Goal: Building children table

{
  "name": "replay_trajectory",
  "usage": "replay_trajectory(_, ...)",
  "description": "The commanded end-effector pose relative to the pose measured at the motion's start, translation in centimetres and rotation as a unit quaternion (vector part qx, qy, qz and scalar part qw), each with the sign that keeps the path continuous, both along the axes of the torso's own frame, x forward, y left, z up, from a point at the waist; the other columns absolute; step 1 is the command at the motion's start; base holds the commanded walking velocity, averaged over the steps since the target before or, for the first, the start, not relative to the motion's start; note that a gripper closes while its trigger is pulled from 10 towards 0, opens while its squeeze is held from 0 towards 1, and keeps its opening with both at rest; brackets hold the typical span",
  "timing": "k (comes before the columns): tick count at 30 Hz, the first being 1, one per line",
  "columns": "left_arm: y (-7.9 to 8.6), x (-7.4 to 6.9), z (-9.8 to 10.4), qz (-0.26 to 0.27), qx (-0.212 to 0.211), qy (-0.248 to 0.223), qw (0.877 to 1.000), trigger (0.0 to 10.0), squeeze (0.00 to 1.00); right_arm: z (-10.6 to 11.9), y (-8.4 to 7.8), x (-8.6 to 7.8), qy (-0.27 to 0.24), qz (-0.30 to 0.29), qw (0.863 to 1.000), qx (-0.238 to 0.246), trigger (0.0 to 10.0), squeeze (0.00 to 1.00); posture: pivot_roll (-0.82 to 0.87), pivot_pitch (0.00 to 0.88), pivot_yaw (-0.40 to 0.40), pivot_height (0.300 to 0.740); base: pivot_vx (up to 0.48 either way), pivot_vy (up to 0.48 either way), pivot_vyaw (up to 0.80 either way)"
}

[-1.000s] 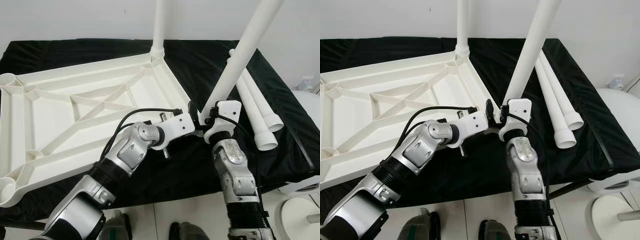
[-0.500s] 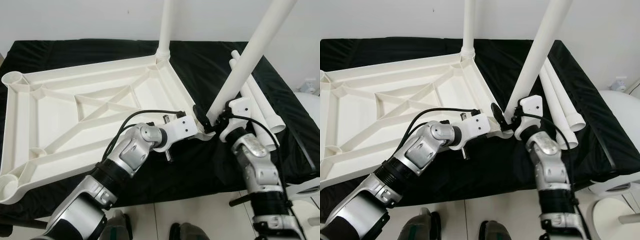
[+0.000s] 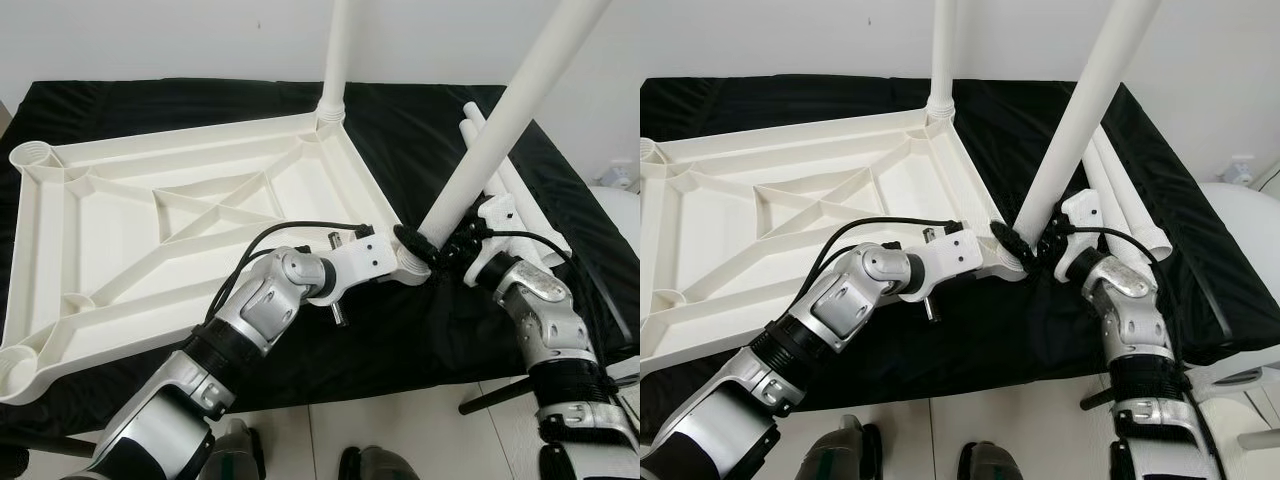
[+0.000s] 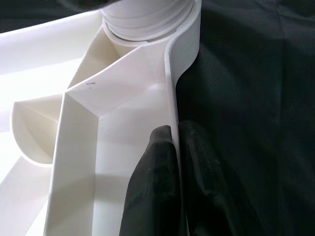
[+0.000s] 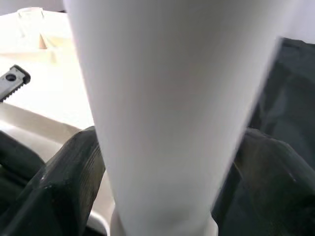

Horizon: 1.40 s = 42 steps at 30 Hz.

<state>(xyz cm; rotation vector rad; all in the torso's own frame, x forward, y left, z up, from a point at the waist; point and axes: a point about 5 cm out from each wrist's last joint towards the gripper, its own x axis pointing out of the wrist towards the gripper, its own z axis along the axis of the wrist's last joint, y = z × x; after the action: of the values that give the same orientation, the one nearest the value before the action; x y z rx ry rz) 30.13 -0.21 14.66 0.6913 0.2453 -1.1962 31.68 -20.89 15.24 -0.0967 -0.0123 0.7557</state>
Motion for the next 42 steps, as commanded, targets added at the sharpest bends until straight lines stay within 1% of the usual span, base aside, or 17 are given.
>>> replay_trajectory(1,-1.0,-0.3,1.0,-0.029,-0.014,-0.022,0.999,10.0,0.0,-0.2,-0.4,-0.1,0.012,0.015,1.0,0.001,10.0,0.0,-0.03,0.045,-0.032,0.74,0.0,0.0,0.0)
replay_trajectory(4,-1.0,-0.4,1.0,-0.029,-0.014,-0.022,0.999,10.0,0.0,-0.2,-0.5,0.0,0.014,0.017,1.0,0.002,10.0,0.0,-0.03,0.044,-0.031,0.74,0.0,0.0,0.0)
replay_trajectory(5,-1.0,-0.4,0.9,-0.03,-0.013,-0.022,0.999,10.0,0.0,-0.2,-0.7,0.0,0.016,0.021,1.0,-0.002,9.7,0.0,-0.03,0.044,-0.03,0.74,0.0,0.0,0.0)
replay_trajectory(6,-1.0,-0.4,0.9,-0.031,-0.013,-0.021,0.999,10.0,0.0,-0.2,-0.9,0.0,0.017,0.024,1.0,-0.004,8.3,0.0,-0.03,0.041,-0.03,0.74,0.0,0.0,0.0)
replay_trajectory(7,-1.0,-0.4,0.9,-0.031,-0.013,-0.021,0.999,10.0,0.0,-0.2,-0.9,0.0,0.017,0.024,1.0,-0.004,8.3,0.0,-0.03,0.041,-0.03,0.74,0.0,0.0,0.0)
replay_trajectory(8,-1.1,-0.4,0.9,-0.031,-0.013,-0.021,0.999,10.0,0.0,-0.1,-1.0,0.1,0.016,0.024,1.0,-0.006,3.6,0.0,-0.04,0.039,-0.029,0.74,0.0,0.0,0.0)
replay_trajectory(9,-1.1,-0.4,0.9,-0.032,-0.013,-0.022,0.999,10.0,0.0,-0.1,-1.2,0.2,0.013,0.026,1.0,-0.006,0.5,0.0,-0.04,0.039,-0.029,0.74,0.0,0.0,0.0)
replay_trajectory(11,-1.1,-0.4,0.9,-0.032,-0.013,-0.022,0.999,10.0,0.0,-0.1,-1.2,0.2,0.013,0.026,1.0,-0.006,0.5,0.0,-0.04,0.039,-0.029,0.74,0.0,0.0,0.0)
replay_trajectory(12,-1.1,-0.4,0.9,-0.033,-0.013,-0.022,0.999,10.0,0.0,0.0,-1.3,0.3,0.012,0.026,1.0,-0.005,0.0,0.0,-0.04,0.037,-0.028,0.74,0.0,0.0,0.0)
replay_trajectory(21,-1.2,-0.6,0.9,-0.037,-0.012,-0.021,0.999,10.0,0.0,-0.1,-1.3,0.3,0.016,0.044,0.999,0.002,0.0,0.0,-0.04,0.034,-0.029,0.74,0.0,0.0,0.0)
replay_trajectory(22,-1.2,-0.6,0.9,-0.037,-0.012,-0.021,0.999,10.0,0.0,-0.1,-1.1,0.2,0.018,0.048,0.999,0.004,6.2,0.0,-0.04,0.036,-0.031,0.74,0.0,0.0,0.0)
replay_trajectory(23,-1.2,-0.6,0.9,-0.037,-0.012,-0.021,0.999,10.0,0.0,-0.1,-1.1,0.2,0.018,0.048,0.999,0.004,6.2,0.0,-0.04,0.036,-0.031,0.74,0.0,0.0,0.0)
replay_trajectory(24,-1.2,-0.6,0.9,-0.036,-0.012,-0.021,0.999,10.0,0.0,-0.1,-0.9,0.1,0.02,0.051,0.998,0.009,10.0,0.0,-0.04,0.038,-0.032,0.74,0.0,0.0,0.0)
replay_trajectory(26,-1.2,-0.6,0.8,-0.035,-0.013,-0.02,0.999,10.0,0.0,-0.1,-0.5,0.0,0.018,0.053,0.998,0.014,10.0,0.0,-0.04,0.04,-0.033,0.74,0.0,0.0,0.0)
replay_trajectory(32,-1.2,-0.7,0.8,-0.033,-0.013,-0.019,0.999,10.0,0.0,-0.2,0.4,0.0,0.001,0.019,0.999,0.032,10.0,0.0,-0.04,0.046,-0.036,0.74,0.0,0.0,0.0)
replay_trajectory(37,-1.1,-0.6,0.8,-0.032,-0.014,-0.019,0.999,10.0,0.0,-0.4,1.1,-0.1,-0.007,0.006,0.999,0.032,10.0,0.0,-0.04,0.049,-0.035,0.74,0.0,0.0,0.0)
replay_trajectory(42,-1.1,-0.6,0.8,-0.032,-0.014,-0.018,0.999,10.0,0.0,-0.3,2.5,-0.3,-0.012,-0.017,0.999,0.045,10.0,0.0,-0.04,0.054,-0.034,0.74,0.0,0.0,0.0)
